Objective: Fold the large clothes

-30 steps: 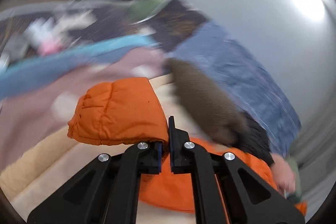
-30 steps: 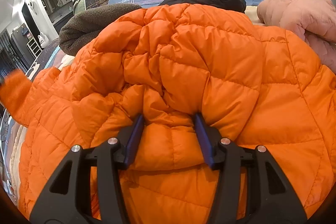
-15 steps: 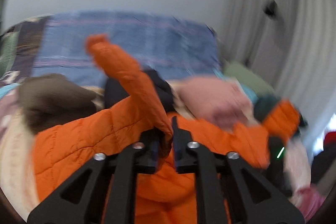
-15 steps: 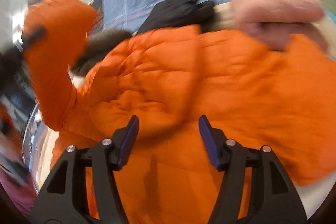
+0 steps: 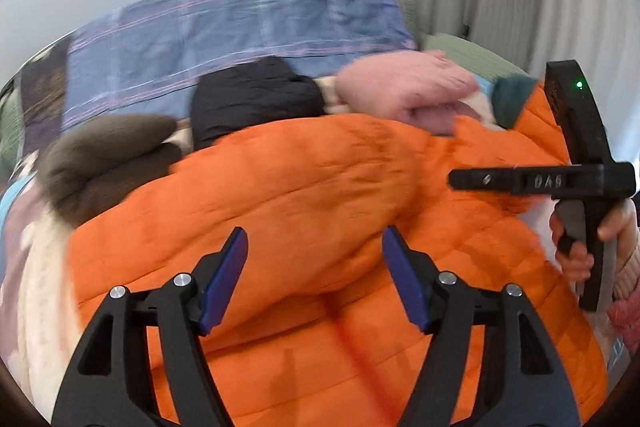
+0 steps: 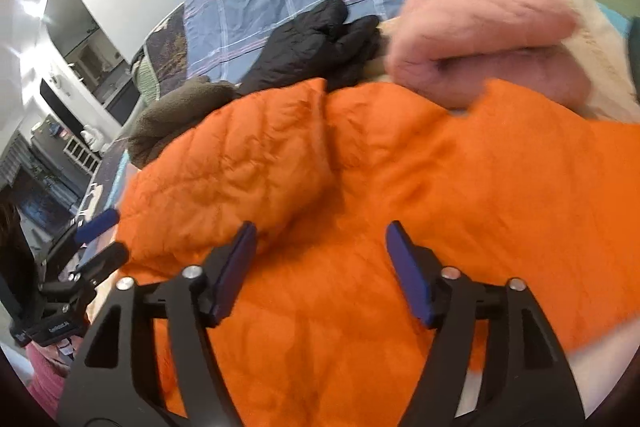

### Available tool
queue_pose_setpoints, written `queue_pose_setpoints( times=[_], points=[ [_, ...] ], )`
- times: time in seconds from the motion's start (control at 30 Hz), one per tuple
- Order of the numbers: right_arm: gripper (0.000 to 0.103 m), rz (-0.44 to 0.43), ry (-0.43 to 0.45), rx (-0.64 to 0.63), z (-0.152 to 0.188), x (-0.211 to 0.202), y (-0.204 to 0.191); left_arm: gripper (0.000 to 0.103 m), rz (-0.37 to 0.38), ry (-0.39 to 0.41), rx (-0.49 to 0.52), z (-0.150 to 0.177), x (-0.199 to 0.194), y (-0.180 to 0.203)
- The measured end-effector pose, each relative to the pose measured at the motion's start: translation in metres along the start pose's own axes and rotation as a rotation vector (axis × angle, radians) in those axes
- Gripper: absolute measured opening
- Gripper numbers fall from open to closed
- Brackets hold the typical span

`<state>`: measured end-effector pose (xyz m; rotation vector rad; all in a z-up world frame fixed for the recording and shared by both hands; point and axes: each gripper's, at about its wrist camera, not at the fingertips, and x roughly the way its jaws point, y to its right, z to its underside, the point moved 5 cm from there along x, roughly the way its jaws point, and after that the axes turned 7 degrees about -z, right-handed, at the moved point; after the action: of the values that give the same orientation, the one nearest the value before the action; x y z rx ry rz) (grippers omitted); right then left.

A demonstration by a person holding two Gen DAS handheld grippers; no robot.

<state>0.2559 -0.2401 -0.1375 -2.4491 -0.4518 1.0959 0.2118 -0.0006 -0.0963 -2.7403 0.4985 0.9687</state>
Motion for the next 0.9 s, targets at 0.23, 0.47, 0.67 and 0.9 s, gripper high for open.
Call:
queue_pose_setpoints(
  times=[0.23, 0.47, 0.67, 0.9],
  points=[
    [0.004, 0.074, -0.04, 0.059, -0.033, 0.054, 0.002, 0.07, -0.081, -0.043, -0.233, 0.017, -0.008, -0.083],
    [0.003, 0.173, 0.062, 0.033, -0.012, 0.0, -0.016, 0.07, -0.074, 0.018, -0.216, -0.002, -0.012, -0.085],
    [0.027, 0.228, 0.003, 0.067, 0.016, 0.009, 0.009, 0.061, 0.057, -0.05, -0.162, -0.02, 0.034, -0.028],
    [0.035, 0.206, 0.113, 0.002, 0.022, -0.026, -0.005, 0.061, -0.027, -0.132, -0.034, 0.029, 0.106, 0.008]
  ],
)
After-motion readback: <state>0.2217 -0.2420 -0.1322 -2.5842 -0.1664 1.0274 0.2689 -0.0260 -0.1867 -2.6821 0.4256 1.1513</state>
